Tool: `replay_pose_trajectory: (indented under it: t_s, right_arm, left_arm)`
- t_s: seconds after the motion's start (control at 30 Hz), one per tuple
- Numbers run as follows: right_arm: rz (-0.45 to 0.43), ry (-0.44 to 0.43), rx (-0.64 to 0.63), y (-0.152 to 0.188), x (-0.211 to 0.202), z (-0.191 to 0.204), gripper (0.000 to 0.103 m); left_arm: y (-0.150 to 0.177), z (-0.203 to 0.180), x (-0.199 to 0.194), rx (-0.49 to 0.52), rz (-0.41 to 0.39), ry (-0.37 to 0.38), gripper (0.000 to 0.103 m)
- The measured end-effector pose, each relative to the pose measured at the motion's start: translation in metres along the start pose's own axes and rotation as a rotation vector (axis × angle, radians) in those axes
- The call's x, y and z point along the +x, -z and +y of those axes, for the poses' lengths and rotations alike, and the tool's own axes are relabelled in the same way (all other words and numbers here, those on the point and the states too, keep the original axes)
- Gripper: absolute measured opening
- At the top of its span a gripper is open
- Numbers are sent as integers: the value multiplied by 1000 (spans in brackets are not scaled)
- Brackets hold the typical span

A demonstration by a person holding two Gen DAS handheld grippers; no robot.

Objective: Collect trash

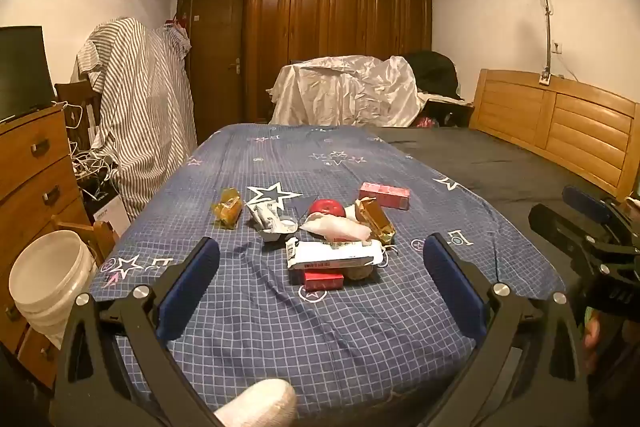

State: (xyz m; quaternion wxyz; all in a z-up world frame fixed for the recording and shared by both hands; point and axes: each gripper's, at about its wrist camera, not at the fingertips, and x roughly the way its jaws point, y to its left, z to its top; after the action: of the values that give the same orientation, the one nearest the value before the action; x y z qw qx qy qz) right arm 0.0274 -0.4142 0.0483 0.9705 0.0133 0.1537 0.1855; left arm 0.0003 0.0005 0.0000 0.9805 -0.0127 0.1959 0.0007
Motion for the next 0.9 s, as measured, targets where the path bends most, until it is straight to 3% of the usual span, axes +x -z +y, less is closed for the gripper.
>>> replay_pose_trajectory:
  t_s: [0.9]
  right_arm:
    - [15,-18,2,0,3,6,99]
  left_arm:
    - [6,6,4,3,11,-9,98]
